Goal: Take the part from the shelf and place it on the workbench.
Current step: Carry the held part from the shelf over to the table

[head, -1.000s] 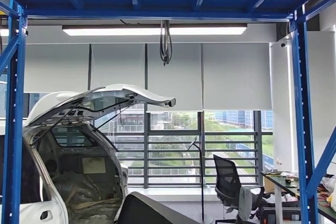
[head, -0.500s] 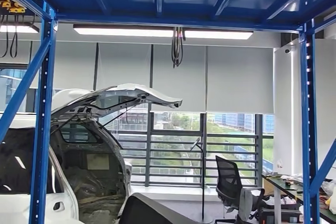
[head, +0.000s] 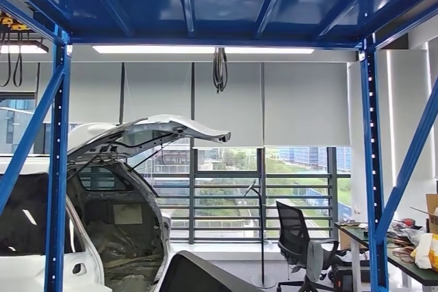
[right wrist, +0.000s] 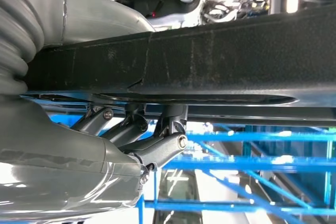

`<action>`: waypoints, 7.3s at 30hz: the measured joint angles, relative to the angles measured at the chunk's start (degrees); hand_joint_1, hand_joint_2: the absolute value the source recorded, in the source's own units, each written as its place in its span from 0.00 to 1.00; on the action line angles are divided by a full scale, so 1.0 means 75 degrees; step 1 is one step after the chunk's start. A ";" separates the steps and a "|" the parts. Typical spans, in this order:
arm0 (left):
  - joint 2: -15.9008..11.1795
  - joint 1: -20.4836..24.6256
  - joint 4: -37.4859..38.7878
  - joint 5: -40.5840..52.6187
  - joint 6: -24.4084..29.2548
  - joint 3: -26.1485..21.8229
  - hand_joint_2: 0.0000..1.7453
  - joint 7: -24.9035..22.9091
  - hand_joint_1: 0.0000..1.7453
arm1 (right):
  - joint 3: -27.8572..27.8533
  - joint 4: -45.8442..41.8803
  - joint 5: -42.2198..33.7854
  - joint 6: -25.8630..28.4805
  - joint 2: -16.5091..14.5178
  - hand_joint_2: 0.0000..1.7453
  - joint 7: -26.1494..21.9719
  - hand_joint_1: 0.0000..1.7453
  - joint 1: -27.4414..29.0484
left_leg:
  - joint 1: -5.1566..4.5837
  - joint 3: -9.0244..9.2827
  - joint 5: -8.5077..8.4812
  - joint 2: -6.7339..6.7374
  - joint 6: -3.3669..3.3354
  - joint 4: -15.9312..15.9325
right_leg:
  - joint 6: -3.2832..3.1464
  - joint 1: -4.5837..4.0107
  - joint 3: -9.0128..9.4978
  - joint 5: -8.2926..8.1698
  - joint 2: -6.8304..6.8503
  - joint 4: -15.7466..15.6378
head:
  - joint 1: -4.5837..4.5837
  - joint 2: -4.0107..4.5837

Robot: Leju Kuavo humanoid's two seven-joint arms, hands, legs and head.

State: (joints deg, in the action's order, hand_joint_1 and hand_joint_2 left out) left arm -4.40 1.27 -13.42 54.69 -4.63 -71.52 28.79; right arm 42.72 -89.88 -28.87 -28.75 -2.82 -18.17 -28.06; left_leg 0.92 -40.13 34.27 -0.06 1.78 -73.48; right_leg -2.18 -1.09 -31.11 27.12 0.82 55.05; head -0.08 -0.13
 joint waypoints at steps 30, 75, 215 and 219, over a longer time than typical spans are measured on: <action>-0.0077 0.0043 -0.0009 0.0136 -0.0020 -0.0121 1.00 0.0152 0.00 | -0.0061 -0.0119 0.0137 0.0001 -0.0110 1.00 -0.0131 1.00 0.0028 | -0.0019 -0.0163 -0.0153 0.0051 -0.0062 0.0160 | -0.0129 -0.0104 0.0588 0.0356 -0.0004 -0.0211 | 0.0004 -0.0001; -0.0140 0.0134 -0.0009 0.0414 -0.0089 -0.0574 1.00 0.0011 0.00 | 0.0256 0.0345 0.1565 -0.0148 0.0536 1.00 -0.0514 1.00 -0.0431 | 0.0013 0.0854 -0.0904 0.0007 -0.0321 0.2012 | 0.0343 0.0060 -0.0689 0.1115 0.0006 0.1732 | 0.0004 0.0000; -0.0280 0.0296 -0.0016 0.1742 -0.0165 -0.0509 1.00 -0.0146 0.00 | -0.1332 0.0789 0.2481 0.0125 0.1226 1.00 -0.1245 1.00 0.0084 | 0.0060 -0.0431 -0.0304 -0.0096 0.0017 0.0035 | 0.0116 0.0200 -0.0048 0.0088 0.0074 0.0204 | -0.0005 0.0000; -0.0265 0.0277 -0.0015 0.1751 -0.0172 -0.0509 1.00 -0.0140 0.00 | -0.1336 0.0674 0.2494 0.0093 0.1212 1.00 -0.1191 1.00 0.0104 | 0.0105 0.0336 -0.1018 0.0269 0.0102 0.1405 | 0.0244 0.0208 -0.0003 0.0174 0.0391 0.0249 | -0.0006 0.0000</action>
State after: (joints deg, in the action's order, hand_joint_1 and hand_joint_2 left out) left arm -6.39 3.35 -13.53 67.82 -5.92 -75.34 27.74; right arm 32.70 -84.82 -10.17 -28.06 6.27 -27.10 -27.29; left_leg 1.71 -37.61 26.64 1.96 2.54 -62.94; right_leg -0.35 0.47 -31.13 28.42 3.75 56.92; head -0.12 -0.13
